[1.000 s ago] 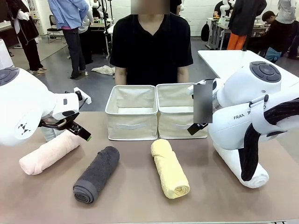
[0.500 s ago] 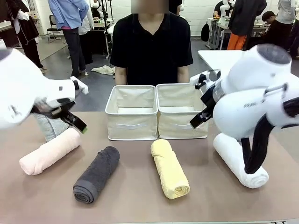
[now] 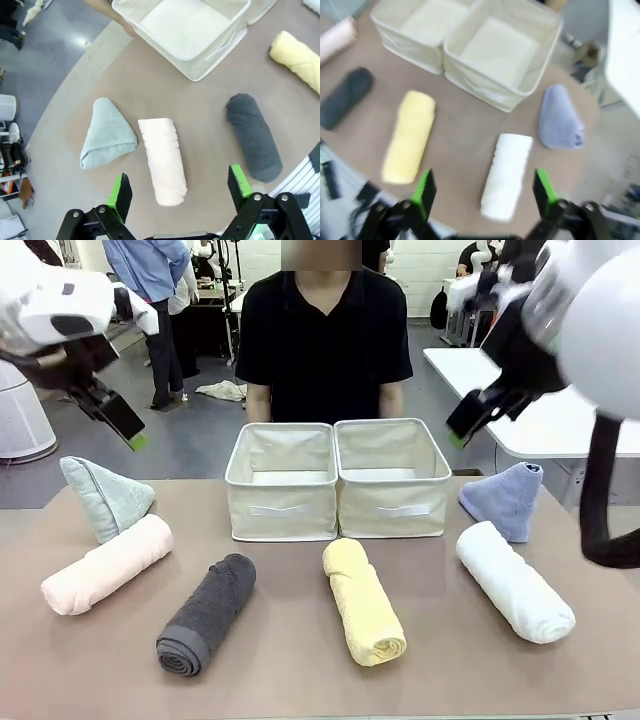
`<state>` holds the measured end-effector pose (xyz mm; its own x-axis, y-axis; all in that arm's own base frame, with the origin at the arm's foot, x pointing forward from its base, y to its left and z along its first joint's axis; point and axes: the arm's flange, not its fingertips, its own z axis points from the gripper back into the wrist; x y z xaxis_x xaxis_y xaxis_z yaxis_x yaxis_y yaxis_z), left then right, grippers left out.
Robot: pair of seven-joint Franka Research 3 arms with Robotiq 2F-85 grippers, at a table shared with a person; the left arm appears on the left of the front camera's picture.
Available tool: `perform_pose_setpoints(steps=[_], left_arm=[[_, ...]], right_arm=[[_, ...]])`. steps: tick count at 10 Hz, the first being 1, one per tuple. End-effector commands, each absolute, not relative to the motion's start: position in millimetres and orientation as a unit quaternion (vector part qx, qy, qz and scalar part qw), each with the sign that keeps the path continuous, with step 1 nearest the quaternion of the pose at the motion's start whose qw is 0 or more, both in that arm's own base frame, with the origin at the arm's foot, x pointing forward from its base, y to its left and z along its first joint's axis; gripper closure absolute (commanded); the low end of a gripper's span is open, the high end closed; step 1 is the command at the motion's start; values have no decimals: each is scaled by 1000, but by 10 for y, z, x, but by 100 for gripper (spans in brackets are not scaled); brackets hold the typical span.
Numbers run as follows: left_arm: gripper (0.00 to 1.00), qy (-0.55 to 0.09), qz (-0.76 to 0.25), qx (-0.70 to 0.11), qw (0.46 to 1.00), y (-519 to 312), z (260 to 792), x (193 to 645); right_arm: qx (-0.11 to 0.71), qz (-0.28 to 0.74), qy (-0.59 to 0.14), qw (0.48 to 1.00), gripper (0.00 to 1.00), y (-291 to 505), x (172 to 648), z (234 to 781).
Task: Sort the towels based on their folding style.
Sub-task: Pick up one triangle-folded towel and place it in the left Fabric basket.
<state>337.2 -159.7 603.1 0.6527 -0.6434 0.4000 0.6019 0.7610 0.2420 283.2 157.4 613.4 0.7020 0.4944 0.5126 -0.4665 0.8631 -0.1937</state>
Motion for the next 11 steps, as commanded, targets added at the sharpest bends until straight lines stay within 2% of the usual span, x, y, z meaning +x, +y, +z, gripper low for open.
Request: perform_pose_setpoints(steps=[1,4,5,10,11], left_arm=[[0,-229,-346,78,907,-1669,6229,3309],[0,-257,-335,93,902,-1606,6487,3054],[0,-237,-351,67,903,-1686,6435,3161],[0,-237,-351,67,903,-1686,6435,3161],[0,-234,-352,72,904,-1684,6428,3167]], right_arm=[[-36,232,-297,926,0,1546,2751,6347],[-47,236,-315,918,0,1575,2483,6596],[-23,242,-316,917,0,1511,2571,6630],[-25,244,-318,916,0,1528,2539,6651],[67,347,-216,910,0,1279,2687,6818]])
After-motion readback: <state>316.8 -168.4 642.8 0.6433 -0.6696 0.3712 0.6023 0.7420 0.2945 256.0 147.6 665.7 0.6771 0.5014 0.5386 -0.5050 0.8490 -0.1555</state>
